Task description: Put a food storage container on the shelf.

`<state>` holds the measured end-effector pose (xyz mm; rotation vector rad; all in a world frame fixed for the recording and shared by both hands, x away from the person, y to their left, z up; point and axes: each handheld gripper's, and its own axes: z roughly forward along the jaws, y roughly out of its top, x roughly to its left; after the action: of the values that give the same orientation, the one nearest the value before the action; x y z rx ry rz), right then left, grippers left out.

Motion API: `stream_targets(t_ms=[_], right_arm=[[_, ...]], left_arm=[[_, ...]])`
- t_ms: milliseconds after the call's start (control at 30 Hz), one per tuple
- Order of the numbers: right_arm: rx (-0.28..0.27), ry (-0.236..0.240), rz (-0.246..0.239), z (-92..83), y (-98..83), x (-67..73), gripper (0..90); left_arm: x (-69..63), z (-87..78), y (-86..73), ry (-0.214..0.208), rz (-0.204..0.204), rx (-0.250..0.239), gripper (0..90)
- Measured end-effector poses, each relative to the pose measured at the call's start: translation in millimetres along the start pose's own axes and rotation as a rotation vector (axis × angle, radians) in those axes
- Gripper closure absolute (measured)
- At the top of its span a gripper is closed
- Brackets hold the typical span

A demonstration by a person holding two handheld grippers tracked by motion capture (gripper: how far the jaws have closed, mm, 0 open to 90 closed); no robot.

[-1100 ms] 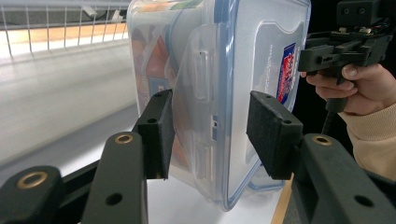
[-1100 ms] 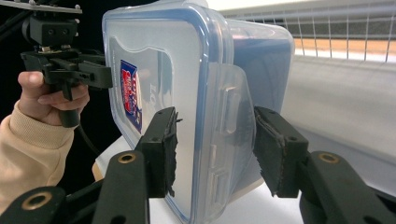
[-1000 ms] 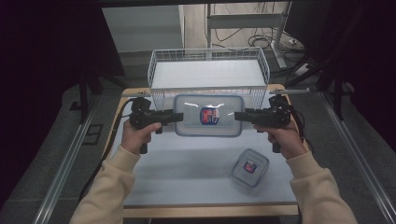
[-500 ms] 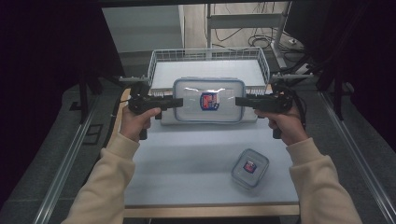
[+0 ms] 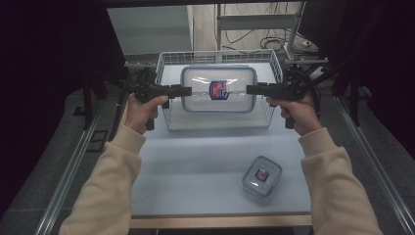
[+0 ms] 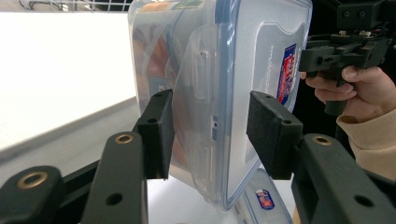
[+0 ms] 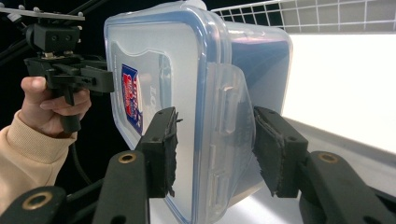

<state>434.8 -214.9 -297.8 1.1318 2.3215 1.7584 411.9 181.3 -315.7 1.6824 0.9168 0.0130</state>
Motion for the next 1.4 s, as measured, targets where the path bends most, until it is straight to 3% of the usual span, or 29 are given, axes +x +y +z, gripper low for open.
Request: stream_targets(t_ms=[300,533,933,1267,1400], right_arm=[[0.004,0.0,0.009,9.1,22.3,-13.7,51.0],[0.023,-0.007,0.018,18.7,40.6,-28.4,50.9],[0.051,-0.012,0.077,38.8,57.7,-60.3,50.6],[0.065,-0.018,0.11,45.9,60.0,-70.9,50.2],[0.064,-0.022,0.128,46.9,59.9,-71.4,50.0]], left_arm=[[13.6,6.6,23.3,0.008,-0.009,0.0,53.0],[31.5,15.9,35.6,-0.002,-0.018,0.014,53.1],[61.1,36.0,47.7,0.002,-0.086,0.027,52.9],[69.1,41.8,51.2,0.008,-0.108,0.04,52.5],[70.8,43.0,52.5,0.008,-0.147,0.029,52.4]])
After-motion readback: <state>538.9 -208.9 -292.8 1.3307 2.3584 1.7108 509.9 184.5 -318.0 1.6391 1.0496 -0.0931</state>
